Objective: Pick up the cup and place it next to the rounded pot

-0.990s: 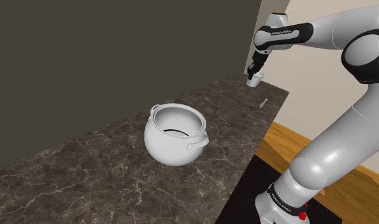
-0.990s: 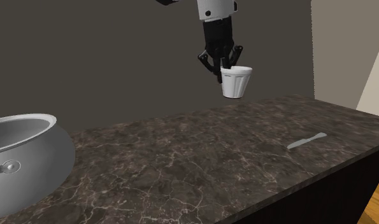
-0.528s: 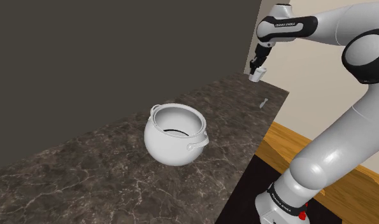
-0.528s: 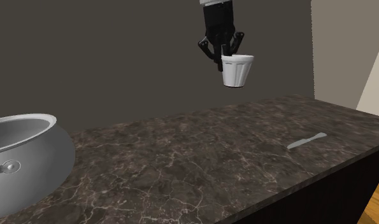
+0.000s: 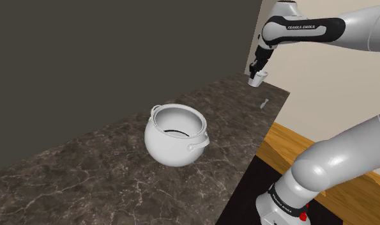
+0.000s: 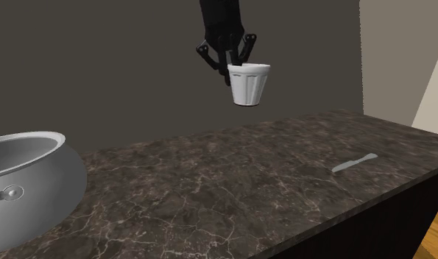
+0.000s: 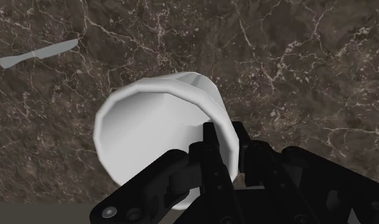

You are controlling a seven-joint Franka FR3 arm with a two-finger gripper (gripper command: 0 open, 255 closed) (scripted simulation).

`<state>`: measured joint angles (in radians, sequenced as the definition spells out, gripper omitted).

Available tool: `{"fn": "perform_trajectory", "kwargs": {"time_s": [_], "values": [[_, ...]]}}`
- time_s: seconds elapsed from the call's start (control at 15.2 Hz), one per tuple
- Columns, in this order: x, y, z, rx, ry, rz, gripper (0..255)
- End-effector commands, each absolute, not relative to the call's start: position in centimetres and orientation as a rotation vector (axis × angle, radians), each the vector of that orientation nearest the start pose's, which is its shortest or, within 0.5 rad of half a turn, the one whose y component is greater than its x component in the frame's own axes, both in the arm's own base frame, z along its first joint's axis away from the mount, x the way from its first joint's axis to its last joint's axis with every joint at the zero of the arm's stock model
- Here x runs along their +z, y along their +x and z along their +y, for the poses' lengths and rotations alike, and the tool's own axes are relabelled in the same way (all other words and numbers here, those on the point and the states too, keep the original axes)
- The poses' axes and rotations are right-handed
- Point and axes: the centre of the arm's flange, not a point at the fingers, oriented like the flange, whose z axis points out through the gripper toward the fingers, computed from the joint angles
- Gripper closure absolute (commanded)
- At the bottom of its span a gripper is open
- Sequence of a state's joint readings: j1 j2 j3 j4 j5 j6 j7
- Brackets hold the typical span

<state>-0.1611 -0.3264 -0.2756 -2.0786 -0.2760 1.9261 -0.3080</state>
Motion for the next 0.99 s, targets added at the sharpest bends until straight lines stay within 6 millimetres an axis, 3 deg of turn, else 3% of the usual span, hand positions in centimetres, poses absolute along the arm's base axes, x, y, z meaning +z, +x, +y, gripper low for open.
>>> {"fn": "perform_trajectory", "kwargs": {"time_s": [0.0, 0.92], "values": [[57.6, 41.2, -21.1, -0.151, -3.363, 0.081, 255], [57.6, 33.9, -4.1, -0.151, -3.363, 0.081, 255]]}}
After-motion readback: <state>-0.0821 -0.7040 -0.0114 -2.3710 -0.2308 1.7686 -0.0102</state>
